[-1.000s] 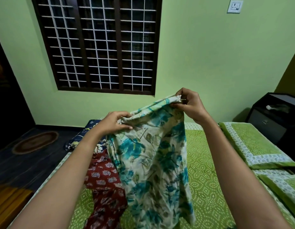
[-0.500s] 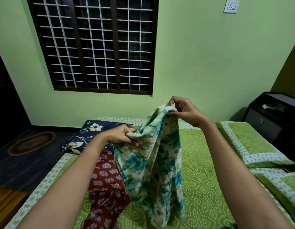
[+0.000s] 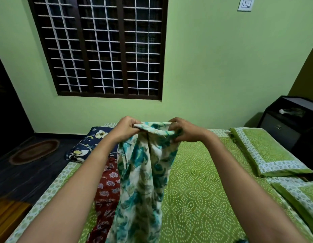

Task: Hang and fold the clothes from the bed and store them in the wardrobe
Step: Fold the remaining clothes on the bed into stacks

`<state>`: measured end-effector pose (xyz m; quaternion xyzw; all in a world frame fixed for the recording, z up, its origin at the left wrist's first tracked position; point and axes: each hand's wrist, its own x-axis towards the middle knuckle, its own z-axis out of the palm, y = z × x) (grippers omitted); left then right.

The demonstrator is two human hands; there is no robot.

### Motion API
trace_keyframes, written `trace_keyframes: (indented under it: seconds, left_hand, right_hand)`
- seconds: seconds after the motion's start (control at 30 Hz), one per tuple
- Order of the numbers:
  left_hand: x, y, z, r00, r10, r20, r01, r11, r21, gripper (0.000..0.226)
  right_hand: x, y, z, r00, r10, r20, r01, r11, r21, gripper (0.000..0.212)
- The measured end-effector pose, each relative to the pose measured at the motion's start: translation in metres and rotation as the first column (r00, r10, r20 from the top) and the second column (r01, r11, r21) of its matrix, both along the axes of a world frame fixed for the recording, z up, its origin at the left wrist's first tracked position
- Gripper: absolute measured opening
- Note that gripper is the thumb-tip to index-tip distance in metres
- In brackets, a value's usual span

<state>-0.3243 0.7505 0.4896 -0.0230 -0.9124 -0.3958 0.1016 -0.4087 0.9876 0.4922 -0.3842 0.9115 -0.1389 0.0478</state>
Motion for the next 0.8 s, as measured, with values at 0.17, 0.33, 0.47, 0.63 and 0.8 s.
trace_keyframes:
  seconds: [0.17, 0.33, 0.47, 0.63, 0.8]
  left_hand:
    - [0.009, -0.026, 0.013, 0.998, 0.062, 0.029, -0.049, 0.944, -0.326, 0.029]
    - [0.013, -0.043, 0.008, 0.99, 0.124, -0.068, -0.138, 0.943, -0.302, 0.019]
    - [0.008, -0.042, -0.003, 0.961, 0.2, -0.193, -0.208, 0.978, -0.023, 0.002]
    - [0.001, -0.033, -0.007, 0.948, 0.269, -0.171, -0.243, 0.957, 0.156, 0.044]
    - [-0.003, -0.016, -0.018, 0.945, 0.27, -0.181, -0.277, 0.961, -0.012, 0.017]
  right_hand:
    - [-0.005, 0.009, 0.005, 0.992, -0.121, -0.02, 0.116, 0.979, -0.169, 0.044]
    - [0.004, 0.006, 0.02, 0.978, -0.183, 0.096, 0.205, 0.921, -0.331, 0.032]
    - [0.003, 0.014, 0.024, 0.955, -0.069, 0.289, 0.233, 0.779, -0.582, 0.03]
    - [-0.002, 0.02, 0.022, 0.963, -0.203, 0.177, 0.268, 0.801, -0.536, 0.038]
    - [0.0, 0.027, 0.015, 0.914, -0.374, 0.159, 0.406, 0.836, -0.37, 0.02]
